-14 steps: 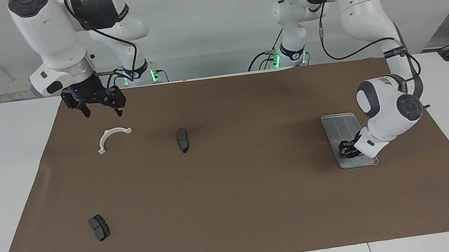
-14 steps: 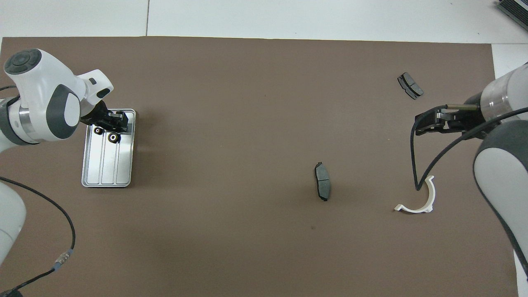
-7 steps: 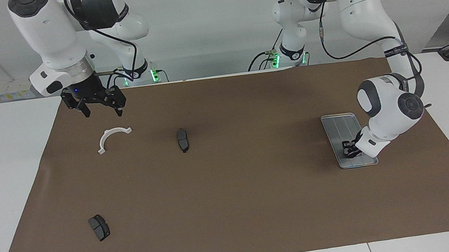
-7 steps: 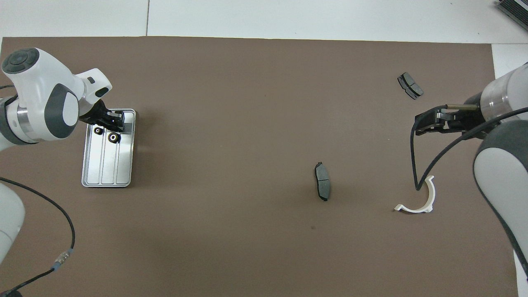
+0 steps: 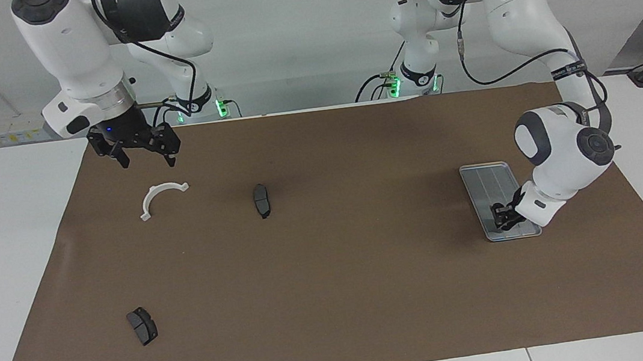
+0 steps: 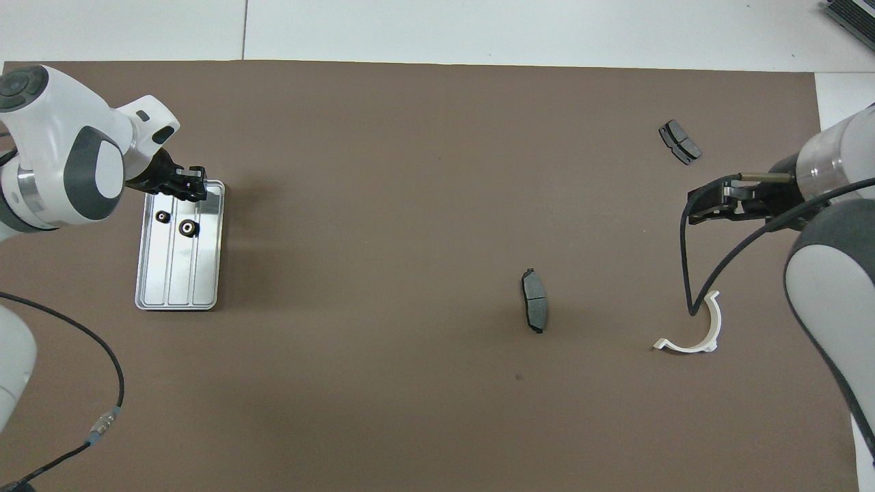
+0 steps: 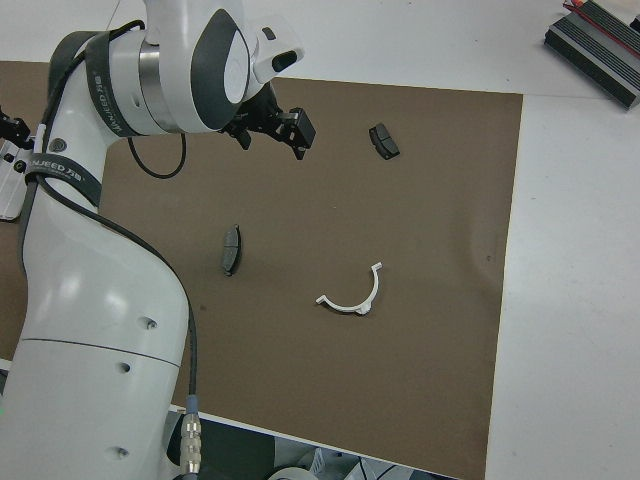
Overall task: Place bearing gear from tray to pile
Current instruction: 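Carry the gear with the left gripper to mid-table and release it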
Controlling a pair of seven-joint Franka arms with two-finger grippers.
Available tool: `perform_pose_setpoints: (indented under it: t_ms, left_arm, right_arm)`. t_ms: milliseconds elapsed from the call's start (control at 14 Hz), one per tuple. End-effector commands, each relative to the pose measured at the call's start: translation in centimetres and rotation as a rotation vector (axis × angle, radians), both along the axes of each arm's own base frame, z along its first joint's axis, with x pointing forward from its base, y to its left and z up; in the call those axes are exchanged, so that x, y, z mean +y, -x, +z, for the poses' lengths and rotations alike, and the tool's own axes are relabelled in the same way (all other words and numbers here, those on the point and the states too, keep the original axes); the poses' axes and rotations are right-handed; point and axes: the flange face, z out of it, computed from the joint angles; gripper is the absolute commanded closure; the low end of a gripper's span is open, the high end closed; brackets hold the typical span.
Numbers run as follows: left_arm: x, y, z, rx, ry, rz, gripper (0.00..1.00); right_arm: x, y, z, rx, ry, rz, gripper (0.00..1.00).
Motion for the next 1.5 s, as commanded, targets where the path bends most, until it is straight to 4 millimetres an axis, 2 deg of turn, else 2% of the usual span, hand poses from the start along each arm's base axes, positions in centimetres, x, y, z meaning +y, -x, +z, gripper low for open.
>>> perform_pose_setpoints:
  t_ms: [0, 71, 285, 570, 641, 784, 926, 997, 1068, 1140, 1282, 1353, 1425]
  left_arm:
    - [-5.0, -0.1, 1.3, -0.003, 0.003, 0.077, 0.82]
    - [-7.0, 0.2, 1.3, 0.002, -0.001, 0.111, 0.82]
    - [-14.8, 1.6, 1.2, 0.021, -0.012, 0.196, 0.82]
    - [-24.6, 4.8, 0.8, 0.039, -0.032, 0.293, 0.82]
    - [-27.0, 5.7, 0.2, 0.039, -0.036, 0.304, 0.82]
    - [-30.5, 7.2, -0.3, 0.021, -0.028, 0.327, 0.81]
    - [-32.6, 8.3, -0.9, 0.026, -0.032, 0.325, 0.74]
    - [-33.3, 8.7, -0.9, 0.028, -0.032, 0.316, 0.62]
    - [-33.4, 8.8, -0.9, 0.03, -0.033, 0.316, 0.42]
    - [-33.4, 8.8, -0.7, 0.03, -0.035, 0.312, 0.03]
    - [-33.4, 8.5, 0.3, 0.018, -0.028, 0.3, 0.0]
    - [-32.6, 8.0, 0.8, 0.011, -0.025, 0.314, 0.0]
    - [-32.0, 7.7, 2.1, -0.005, -0.02, 0.32, 0.0]
  right_arm:
    - [-0.6, 0.6, 0.2, -0.017, -0.001, 0.023, 0.0]
    - [-0.6, 0.6, 0.1, -0.015, -0.001, 0.023, 0.0]
    - [-0.6, 0.6, 0.2, -0.014, -0.001, 0.023, 0.0]
    - [-1.0, 0.6, 0.1, -0.012, -0.001, 0.014, 0.0]
    - [-1.1, 0.7, 0.0, -0.005, 0.0, 0.012, 0.0]
    - [-1.8, 0.6, 0.0, -0.006, 0.0, -0.002, 0.0]
    - [-2.9, 0.6, -0.1, 0.0, 0.0, -0.019, 0.0]
    - [-3.3, 0.6, -0.1, 0.0, 0.0, -0.026, 0.0]
    - [-3.3, 0.7, -0.1, 0.0, 0.0, -0.027, 0.0]
    - [-3.3, 0.7, -0.1, 0.001, 0.0, -0.025, 0.0]
    - [-2.5, 0.6, -0.1, -0.006, 0.0, -0.013, 0.0]
    - [-2.1, 0.5, -0.1, -0.012, -0.001, -0.008, 0.0]
    - [-0.6, 0.5, 0.0, -0.026, -0.005, 0.015, 0.0]
